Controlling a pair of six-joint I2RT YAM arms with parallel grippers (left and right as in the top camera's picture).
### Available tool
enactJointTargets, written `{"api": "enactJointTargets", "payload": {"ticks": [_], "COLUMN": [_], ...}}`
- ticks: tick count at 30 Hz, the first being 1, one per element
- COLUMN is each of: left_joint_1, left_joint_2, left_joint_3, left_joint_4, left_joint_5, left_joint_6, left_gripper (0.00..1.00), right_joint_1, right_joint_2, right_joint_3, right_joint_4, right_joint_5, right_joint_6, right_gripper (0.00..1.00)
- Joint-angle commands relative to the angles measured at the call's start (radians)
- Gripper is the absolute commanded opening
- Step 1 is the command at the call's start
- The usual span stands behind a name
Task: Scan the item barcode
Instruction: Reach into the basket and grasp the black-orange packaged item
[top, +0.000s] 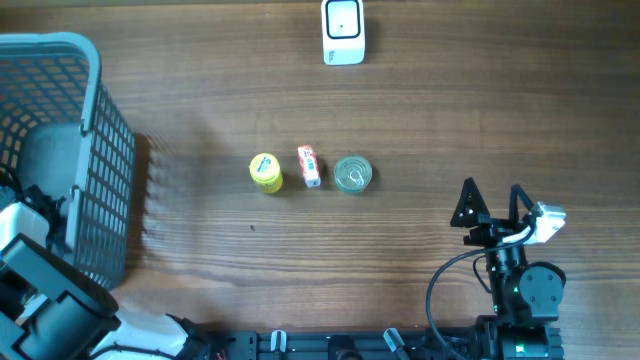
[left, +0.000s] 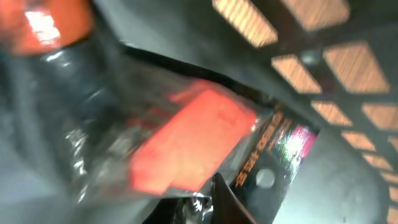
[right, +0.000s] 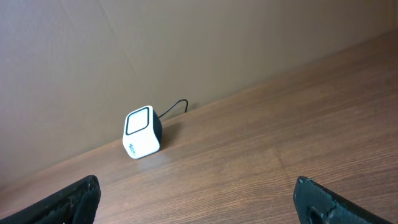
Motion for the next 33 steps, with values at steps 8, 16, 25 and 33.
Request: {"api": "enactJointTargets", "payload": {"ticks": [8,16,25,33], "left_joint_1": [-0.163,-0.311,-0.233,-0.233], "left_joint_2": [-0.010,-0.010,-0.019,-0.019], "left_joint_3": [-0.021,-0.021,-0.019,-0.019], "left_joint_4": [0.053,0.045,0.045,0.057], "left_joint_5": [0.247,0.231,0.207,-0.001], "left_joint_6": [0.084,0.084,0.161,0.146], "left_gripper": [0.04,0.29,0.79,0.60], "right_joint_1": [0.003,0.003,0.003,0.003], "right_joint_2": [-0.005,-0.005,-0.005,-0.005], "right_joint_3": [-0.001,-0.001,-0.001,-0.001], "right_joint_4": [0.002,0.002,0.002,0.002], "right_joint_5": [-0.010,-0.010,-0.009,-0.010], "right_joint_6": [-0.018,-0.018,-0.018,-0.019], "right_gripper": [1.00,1.00,1.00,1.00]}}
